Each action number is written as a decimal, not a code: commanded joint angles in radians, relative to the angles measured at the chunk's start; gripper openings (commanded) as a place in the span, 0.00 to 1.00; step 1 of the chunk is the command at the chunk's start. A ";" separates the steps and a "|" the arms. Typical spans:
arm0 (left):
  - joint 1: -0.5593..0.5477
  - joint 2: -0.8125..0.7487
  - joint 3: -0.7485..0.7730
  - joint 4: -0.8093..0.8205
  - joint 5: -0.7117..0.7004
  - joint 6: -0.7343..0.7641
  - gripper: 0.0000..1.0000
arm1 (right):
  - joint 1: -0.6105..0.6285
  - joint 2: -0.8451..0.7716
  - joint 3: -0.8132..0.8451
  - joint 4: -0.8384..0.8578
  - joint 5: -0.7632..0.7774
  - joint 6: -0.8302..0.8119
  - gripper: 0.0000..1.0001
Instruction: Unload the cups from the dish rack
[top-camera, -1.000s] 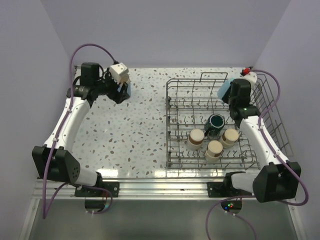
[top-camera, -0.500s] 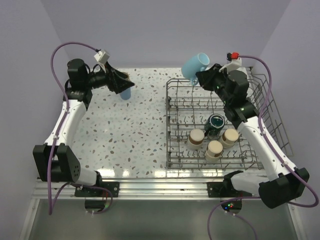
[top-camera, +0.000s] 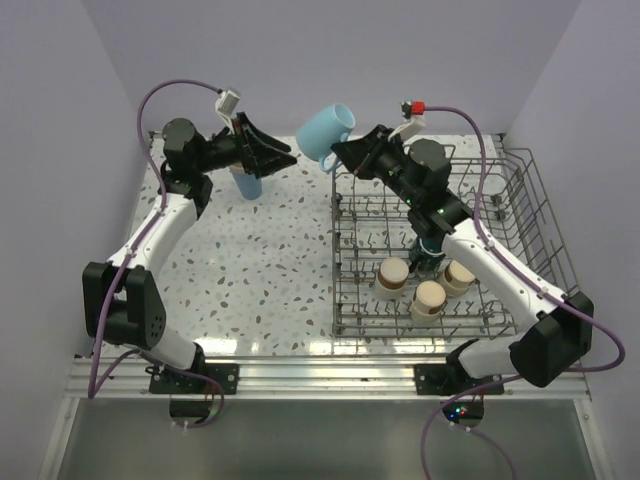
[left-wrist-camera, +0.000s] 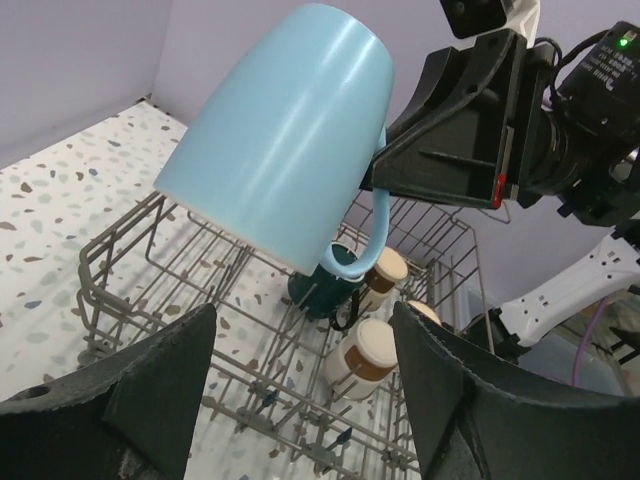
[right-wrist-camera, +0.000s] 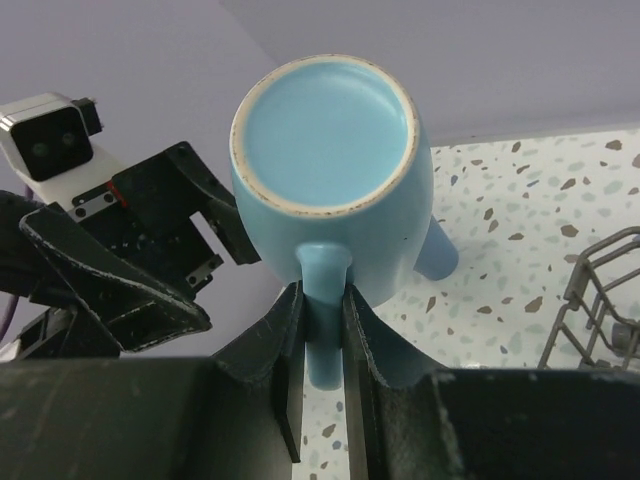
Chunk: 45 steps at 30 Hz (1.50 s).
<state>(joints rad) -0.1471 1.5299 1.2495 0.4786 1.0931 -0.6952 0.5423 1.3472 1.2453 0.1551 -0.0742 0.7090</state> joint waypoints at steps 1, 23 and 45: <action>-0.019 0.006 0.013 0.132 0.013 -0.098 0.75 | 0.024 0.001 0.094 0.198 -0.015 0.038 0.00; 0.003 0.001 0.093 0.143 0.014 -0.110 0.45 | 0.065 0.069 0.028 0.310 -0.128 0.195 0.00; 0.109 -0.188 0.056 -0.568 -0.146 0.539 0.00 | 0.065 0.182 -0.064 0.251 -0.136 0.196 0.70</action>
<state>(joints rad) -0.0475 1.4189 1.2419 0.1745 1.0771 -0.4652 0.6121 1.5169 1.1801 0.4091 -0.2016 0.9314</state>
